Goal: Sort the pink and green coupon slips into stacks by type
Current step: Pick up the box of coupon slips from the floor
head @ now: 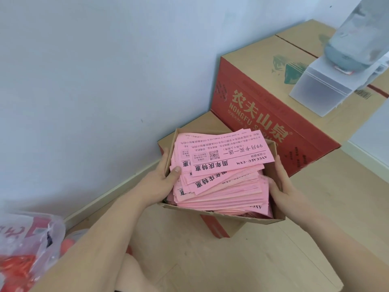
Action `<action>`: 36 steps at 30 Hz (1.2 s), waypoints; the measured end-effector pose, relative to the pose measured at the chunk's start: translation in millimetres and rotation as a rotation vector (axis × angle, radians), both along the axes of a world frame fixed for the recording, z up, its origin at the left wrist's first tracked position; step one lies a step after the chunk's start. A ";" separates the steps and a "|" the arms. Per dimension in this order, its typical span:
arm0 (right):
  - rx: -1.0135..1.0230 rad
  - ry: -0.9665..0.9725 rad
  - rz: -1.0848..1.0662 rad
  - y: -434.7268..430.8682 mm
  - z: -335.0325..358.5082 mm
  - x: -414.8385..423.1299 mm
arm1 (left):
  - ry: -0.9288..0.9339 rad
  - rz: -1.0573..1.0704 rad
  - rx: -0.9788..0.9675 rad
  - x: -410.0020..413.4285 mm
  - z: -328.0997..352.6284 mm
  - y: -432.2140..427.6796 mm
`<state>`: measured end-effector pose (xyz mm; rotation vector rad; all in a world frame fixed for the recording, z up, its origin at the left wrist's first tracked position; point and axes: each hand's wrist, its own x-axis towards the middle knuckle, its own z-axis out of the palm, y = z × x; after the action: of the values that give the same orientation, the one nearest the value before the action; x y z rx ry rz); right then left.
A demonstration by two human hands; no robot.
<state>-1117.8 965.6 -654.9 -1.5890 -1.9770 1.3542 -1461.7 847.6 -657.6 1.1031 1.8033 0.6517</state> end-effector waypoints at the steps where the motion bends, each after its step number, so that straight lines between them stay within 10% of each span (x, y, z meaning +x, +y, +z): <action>1: -0.005 -0.009 -0.003 2.0 -0.7 1.2 | 0.073 -0.037 -0.026 -1.6 3.3 -3.2; 21: -0.203 -0.075 0.030 -4.9 20.5 18.9 | 0.105 -0.061 0.035 -11.4 9.7 -29.9; 25: -0.124 0.084 -0.110 -8.8 33.9 1.2 | -0.125 0.096 0.063 -1.2 18.5 -30.8; 36: 0.019 -0.255 0.109 20.6 41.5 -45.2 | 0.007 0.092 0.075 6.2 13.3 23.5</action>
<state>-1163.0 986.1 -613.4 -1.7425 -2.2457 1.2172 -1455.5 871.1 -644.3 1.0776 1.8576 0.7763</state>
